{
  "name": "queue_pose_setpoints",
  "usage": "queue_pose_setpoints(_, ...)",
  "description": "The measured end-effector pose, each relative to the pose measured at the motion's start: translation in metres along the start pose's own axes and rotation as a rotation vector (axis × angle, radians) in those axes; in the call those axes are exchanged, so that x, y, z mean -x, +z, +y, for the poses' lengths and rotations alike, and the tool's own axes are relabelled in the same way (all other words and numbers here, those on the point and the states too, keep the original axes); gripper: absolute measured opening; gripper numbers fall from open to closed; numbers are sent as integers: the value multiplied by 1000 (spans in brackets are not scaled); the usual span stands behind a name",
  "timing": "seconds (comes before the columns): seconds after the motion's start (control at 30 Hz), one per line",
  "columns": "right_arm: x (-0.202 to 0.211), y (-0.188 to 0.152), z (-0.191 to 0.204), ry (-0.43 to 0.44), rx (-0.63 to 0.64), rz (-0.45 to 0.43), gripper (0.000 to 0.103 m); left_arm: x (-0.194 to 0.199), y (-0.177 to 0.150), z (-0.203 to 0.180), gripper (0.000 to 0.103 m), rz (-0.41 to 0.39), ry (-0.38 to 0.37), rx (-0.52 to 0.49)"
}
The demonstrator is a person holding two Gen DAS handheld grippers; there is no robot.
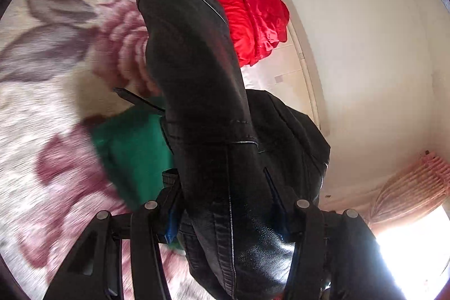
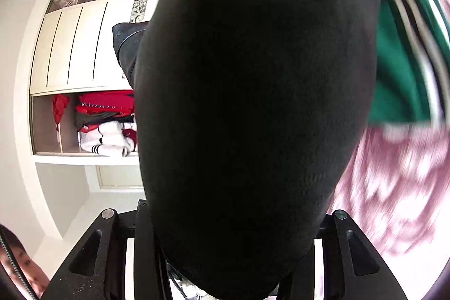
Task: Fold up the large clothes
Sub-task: 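Carry the folded jacket with both tools and lower it onto the green garment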
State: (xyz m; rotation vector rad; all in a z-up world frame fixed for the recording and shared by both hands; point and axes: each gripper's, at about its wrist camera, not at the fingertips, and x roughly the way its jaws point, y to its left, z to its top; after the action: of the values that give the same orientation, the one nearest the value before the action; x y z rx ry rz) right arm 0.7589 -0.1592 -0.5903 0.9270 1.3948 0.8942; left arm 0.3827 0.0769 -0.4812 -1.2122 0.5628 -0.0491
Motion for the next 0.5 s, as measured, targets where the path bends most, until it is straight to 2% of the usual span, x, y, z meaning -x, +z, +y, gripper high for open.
queue_pose_setpoints(0.07, 2, 45, -7, -25, 15, 31, 44, -39, 4, 4, 49, 5, -14, 12)
queue_pose_setpoints(0.17, -7, 106, -39, -86, 16, 109, 45, -83, -5, 33, 49, 48, 2, 33)
queue_pose_setpoints(0.27, -24, 147, -89, -189, -50, 186, 47, -129, -21, 73, 50, 167, 70, 55)
queue_pose_setpoints(0.33, -34, 162, -117, -272, -85, 208, 52, -143, -29, 94, 50, 235, 78, 45)
queue_pose_setpoints(0.37, -37, 166, -126, -279, -108, 214, 59, -142, -28, 95, 51, 256, 72, 13)
queue_pose_setpoints(0.43, -40, 167, -127, -273, -106, 224, 66, -136, -25, 92, 52, 297, 73, -26)
queue_pose_setpoints(0.5, -39, 165, -116, -315, -81, 222, 73, -128, -19, 88, 57, 349, 94, -52)
